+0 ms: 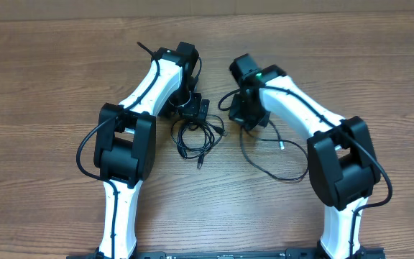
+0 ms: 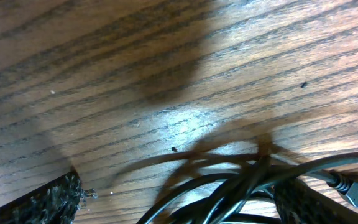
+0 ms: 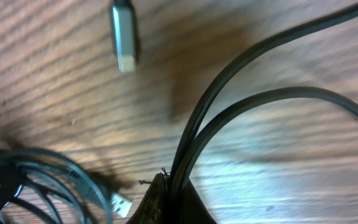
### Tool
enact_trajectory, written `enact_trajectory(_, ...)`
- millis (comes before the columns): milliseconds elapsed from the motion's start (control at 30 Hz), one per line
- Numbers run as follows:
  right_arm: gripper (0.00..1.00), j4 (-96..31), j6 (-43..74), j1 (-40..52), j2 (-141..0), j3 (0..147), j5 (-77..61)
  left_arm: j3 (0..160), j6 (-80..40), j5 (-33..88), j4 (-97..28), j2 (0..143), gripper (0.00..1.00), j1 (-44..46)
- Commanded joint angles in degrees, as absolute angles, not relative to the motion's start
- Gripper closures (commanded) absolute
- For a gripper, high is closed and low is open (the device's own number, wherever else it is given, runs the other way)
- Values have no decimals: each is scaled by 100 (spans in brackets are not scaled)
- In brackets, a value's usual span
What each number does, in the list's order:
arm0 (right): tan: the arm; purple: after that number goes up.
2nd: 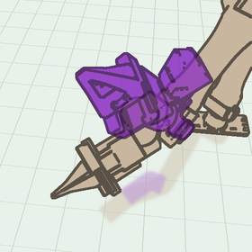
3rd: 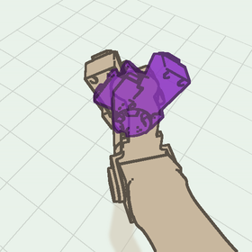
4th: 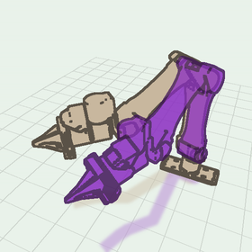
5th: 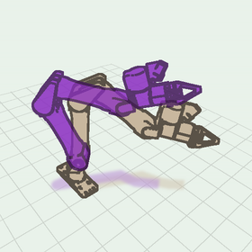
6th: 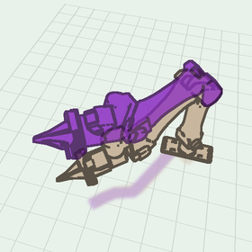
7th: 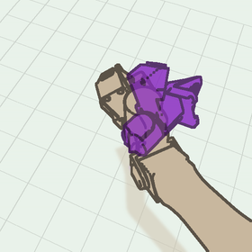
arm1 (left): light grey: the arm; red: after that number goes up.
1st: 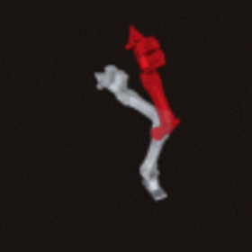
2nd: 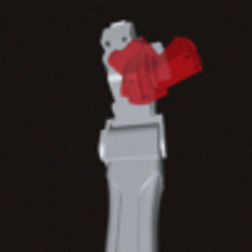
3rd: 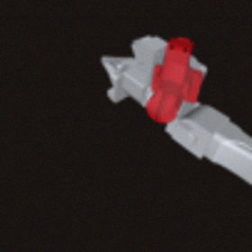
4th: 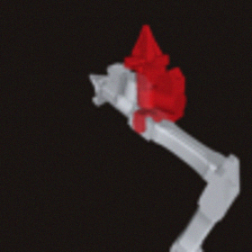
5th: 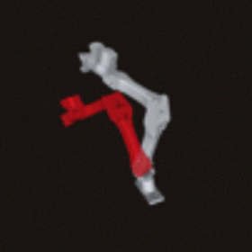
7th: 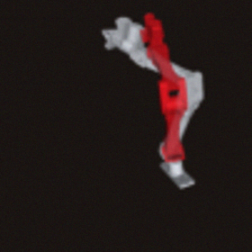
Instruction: Untangle cables
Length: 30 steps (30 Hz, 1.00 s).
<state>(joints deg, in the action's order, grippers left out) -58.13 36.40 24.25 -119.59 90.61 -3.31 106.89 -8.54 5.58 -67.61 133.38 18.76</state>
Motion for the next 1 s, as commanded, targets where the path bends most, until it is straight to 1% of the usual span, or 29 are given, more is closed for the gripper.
enact_trajectory(0, 96, -5887, 2838, 2145, -11948, 9268, 21, 10580, -703, 746, -6681, 13343, 0, 1892)
enact_trajectory(100, 96, -6117, 2818, 1857, -11948, 9266, 491, 10580, -705, 749, -6681, 13343, 0, 1892)
enact_trajectory(233, 96, -6591, 2797, 1420, -11935, 9393, 510, 10578, -703, 749, -6681, 13343, 0, 1892)
enact_trajectory(300, 96, -6886, 2604, 1232, -11907, 9605, 534, 10580, -703, 746, -6683, 13343, 0, 1892)
enact_trajectory(433, 96, -7996, 2502, 709, -11839, 10556, 1406, 10578, -705, 749, -6678, 13343, 0, 1892)
enact_trajectory(567, 96, -8722, 2502, 384, -11824, 11281, 2123, 10578, -705, 749, -6681, 13343, 0, 1892)
enact_trajectory(700, 96, -8755, 2502, 23, -11834, 11362, 2467, 10580, -705, 749, -6681, 13343, 0, 1894)
enact_trajectory(967, 96, -8670, 2545, -777, -11869, 11050, 2462, 10580, -705, 749, -6683, 13343, 0, 1894)
